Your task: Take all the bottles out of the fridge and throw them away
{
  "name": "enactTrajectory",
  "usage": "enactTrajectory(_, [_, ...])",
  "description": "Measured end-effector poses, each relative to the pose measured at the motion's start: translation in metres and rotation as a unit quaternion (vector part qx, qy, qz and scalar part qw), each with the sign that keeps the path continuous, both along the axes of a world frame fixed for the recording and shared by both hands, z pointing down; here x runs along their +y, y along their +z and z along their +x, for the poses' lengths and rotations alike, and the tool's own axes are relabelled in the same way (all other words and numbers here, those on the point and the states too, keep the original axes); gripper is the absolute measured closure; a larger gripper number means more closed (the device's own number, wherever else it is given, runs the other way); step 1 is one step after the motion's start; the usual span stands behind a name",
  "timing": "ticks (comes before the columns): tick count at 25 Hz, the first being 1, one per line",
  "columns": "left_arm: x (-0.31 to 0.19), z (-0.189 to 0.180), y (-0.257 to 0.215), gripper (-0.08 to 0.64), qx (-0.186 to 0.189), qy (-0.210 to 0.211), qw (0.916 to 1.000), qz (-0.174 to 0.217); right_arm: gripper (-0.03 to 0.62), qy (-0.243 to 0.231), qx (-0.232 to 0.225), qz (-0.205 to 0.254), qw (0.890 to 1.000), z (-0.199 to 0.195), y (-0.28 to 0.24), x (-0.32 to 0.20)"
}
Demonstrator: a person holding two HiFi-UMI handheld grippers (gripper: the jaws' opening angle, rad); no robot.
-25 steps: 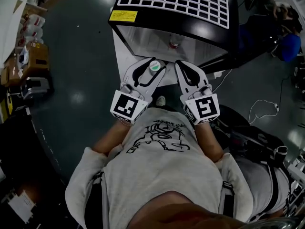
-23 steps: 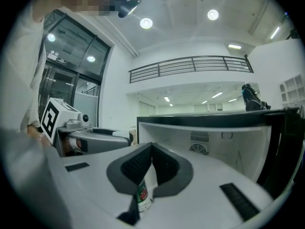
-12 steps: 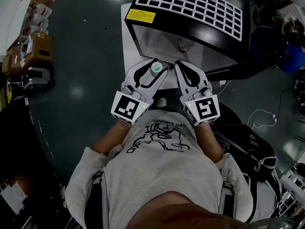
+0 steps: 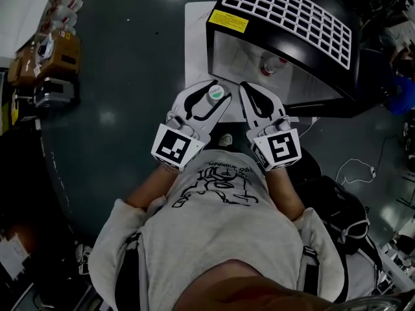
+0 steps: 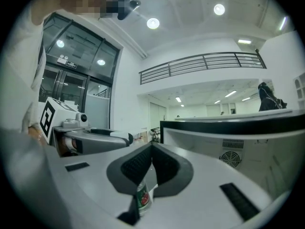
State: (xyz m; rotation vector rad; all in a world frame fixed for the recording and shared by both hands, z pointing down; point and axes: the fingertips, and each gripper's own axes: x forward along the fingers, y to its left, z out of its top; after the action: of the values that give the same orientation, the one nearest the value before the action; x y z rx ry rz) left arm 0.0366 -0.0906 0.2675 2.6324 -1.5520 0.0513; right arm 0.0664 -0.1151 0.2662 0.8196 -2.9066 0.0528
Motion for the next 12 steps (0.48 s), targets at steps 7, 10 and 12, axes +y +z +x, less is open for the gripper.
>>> enactTrajectory(7, [0.025, -0.043, -0.005, 0.399, 0.002, -0.023, 0.9997, -0.007, 0.583, -0.024, -0.002, -0.001, 1.0, -0.043, -0.002, 0.02])
enactTrajectory(10, [0.039, -0.063, -0.006, 0.399, 0.002, -0.032, 0.9994, -0.009, 0.583, -0.035, -0.004, 0.001, 0.999, -0.063, -0.003, 0.031])
enactTrajectory(12, [0.047, -0.075, -0.005, 0.398, 0.0, -0.038, 0.9992, -0.008, 0.584, -0.043, -0.003, 0.004, 0.999, -0.077, -0.003, 0.038])
